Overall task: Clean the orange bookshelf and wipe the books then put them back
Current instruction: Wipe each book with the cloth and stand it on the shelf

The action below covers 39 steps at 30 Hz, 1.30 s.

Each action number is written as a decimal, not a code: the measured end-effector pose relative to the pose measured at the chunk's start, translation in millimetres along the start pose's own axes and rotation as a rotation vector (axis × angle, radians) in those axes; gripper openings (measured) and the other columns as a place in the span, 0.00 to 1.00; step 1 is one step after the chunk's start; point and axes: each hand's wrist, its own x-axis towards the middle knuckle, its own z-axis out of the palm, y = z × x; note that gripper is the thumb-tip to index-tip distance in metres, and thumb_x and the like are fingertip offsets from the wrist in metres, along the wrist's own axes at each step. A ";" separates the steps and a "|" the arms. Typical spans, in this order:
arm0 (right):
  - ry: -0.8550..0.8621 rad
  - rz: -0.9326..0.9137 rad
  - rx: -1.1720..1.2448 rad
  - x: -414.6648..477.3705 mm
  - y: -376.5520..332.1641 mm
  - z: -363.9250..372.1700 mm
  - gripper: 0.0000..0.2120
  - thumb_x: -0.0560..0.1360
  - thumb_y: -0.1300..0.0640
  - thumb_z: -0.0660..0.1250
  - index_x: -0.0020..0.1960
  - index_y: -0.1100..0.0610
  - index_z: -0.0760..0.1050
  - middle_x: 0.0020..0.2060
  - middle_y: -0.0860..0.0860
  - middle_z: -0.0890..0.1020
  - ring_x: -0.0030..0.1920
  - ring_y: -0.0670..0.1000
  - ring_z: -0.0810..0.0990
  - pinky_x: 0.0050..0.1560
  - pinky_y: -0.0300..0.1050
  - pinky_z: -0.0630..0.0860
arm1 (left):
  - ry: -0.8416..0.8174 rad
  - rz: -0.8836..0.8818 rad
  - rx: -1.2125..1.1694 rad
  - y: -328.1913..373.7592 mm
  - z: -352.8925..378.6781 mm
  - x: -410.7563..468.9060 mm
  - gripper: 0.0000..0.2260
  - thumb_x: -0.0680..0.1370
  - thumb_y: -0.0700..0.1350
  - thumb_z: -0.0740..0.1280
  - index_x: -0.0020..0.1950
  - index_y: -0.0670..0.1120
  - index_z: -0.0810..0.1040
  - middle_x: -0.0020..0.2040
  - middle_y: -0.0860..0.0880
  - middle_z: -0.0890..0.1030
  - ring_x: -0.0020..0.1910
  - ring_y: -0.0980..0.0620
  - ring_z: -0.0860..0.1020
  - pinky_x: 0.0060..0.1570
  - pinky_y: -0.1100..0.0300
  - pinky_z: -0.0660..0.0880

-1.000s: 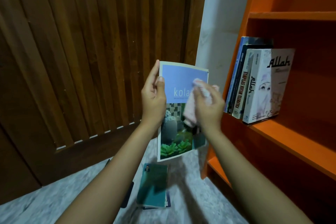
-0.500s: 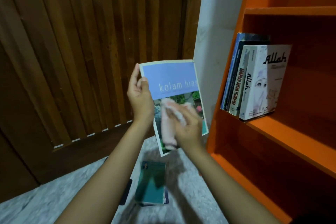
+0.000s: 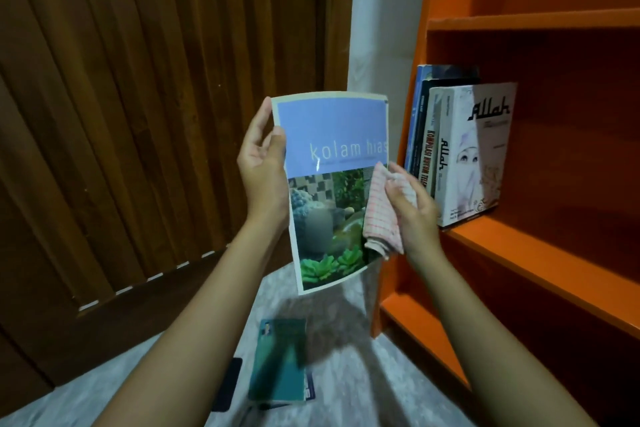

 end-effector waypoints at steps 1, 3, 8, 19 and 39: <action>-0.011 0.008 0.024 5.6 -10.8 -10.2 0.14 0.76 0.60 0.65 0.60 0.50 0.76 0.58 0.56 0.79 0.53 0.54 0.80 0.47 0.46 0.79 | -0.020 0.021 0.001 -1.2 13.4 -2.6 0.17 0.80 0.37 0.60 0.69 0.45 0.69 0.64 0.45 0.76 0.51 0.53 0.80 0.41 0.64 0.79; 0.036 -0.047 0.009 15.1 -26.8 -32.1 0.16 0.75 0.61 0.67 0.59 0.46 0.76 0.59 0.55 0.79 0.56 0.56 0.79 0.51 0.48 0.79 | -0.045 0.070 0.003 -5.6 41.8 -8.2 0.19 0.80 0.35 0.59 0.70 0.46 0.66 0.63 0.50 0.75 0.47 0.63 0.80 0.41 0.68 0.78; 0.302 -0.164 -0.056 31.3 -34.4 -89.9 0.17 0.70 0.55 0.69 0.57 0.44 0.78 0.61 0.53 0.78 0.63 0.56 0.75 0.62 0.63 0.72 | -0.167 0.120 0.044 -41.3 107.7 -23.0 0.20 0.81 0.36 0.58 0.70 0.53 0.63 0.68 0.55 0.69 0.60 0.59 0.76 0.55 0.63 0.75; 0.463 -0.215 -0.109 93.9 -7.9 -163.5 0.18 0.74 0.70 0.65 0.61 0.58 0.73 0.47 0.41 0.83 0.45 0.33 0.79 0.48 0.29 0.74 | -0.454 0.223 0.407 -135.4 179.6 -40.3 0.30 0.81 0.44 0.57 0.72 0.57 0.38 0.74 0.62 0.39 0.75 0.59 0.39 0.75 0.59 0.43; 0.419 -0.077 -0.128 118.8 15.8 -176.4 0.17 0.75 0.63 0.66 0.64 0.56 0.72 0.60 0.56 0.77 0.59 0.53 0.77 0.56 0.43 0.76 | -0.470 0.336 0.588 -155.6 188.1 -13.9 0.29 0.81 0.41 0.58 0.75 0.51 0.43 0.78 0.48 0.46 0.77 0.52 0.42 0.75 0.54 0.45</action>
